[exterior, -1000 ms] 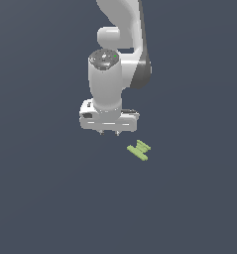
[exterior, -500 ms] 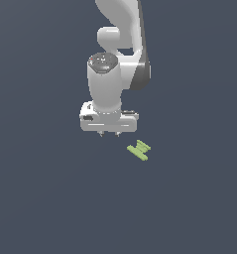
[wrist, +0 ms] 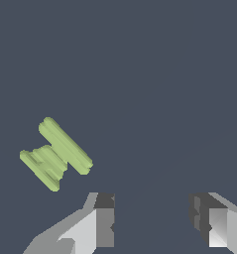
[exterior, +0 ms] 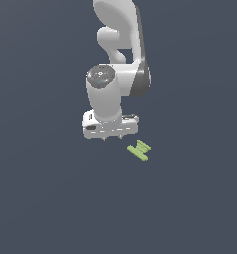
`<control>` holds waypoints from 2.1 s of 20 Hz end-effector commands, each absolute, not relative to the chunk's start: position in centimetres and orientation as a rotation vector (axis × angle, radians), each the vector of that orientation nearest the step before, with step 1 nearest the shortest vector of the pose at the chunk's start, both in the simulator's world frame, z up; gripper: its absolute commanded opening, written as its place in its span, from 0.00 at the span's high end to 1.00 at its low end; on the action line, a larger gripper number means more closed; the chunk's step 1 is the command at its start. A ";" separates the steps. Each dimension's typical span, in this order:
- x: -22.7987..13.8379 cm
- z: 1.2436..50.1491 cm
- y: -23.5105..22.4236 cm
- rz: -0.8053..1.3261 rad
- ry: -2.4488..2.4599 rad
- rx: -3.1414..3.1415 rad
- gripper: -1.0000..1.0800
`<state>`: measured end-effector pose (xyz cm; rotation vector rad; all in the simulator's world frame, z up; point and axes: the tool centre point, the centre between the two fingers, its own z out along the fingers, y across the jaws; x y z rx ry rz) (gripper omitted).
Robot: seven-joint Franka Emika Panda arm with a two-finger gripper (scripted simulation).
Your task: Pick up the object and move it to a goal position.
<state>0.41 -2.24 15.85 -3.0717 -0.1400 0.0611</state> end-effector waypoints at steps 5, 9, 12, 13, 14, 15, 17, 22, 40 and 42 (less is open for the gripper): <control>0.4 13.4 -1.0 0.114 -0.324 -2.976 0.38; 0.4 11.9 -0.2 0.134 -0.433 -2.903 0.38; 0.4 10.8 0.4 0.142 -0.511 -2.844 0.38; 0.4 10.5 0.6 0.143 -0.536 -2.823 0.38; 0.4 10.1 0.9 0.144 -0.560 -2.802 0.38; 0.4 9.8 1.1 0.144 -0.584 -2.780 0.38; 0.4 9.2 1.5 0.141 -0.630 -2.736 0.38; 0.4 7.7 2.7 0.122 -0.738 -2.621 0.38; 0.6 4.9 5.7 -0.011 -0.966 -2.296 0.38; 0.6 4.9 5.8 -0.019 -0.974 -2.284 0.38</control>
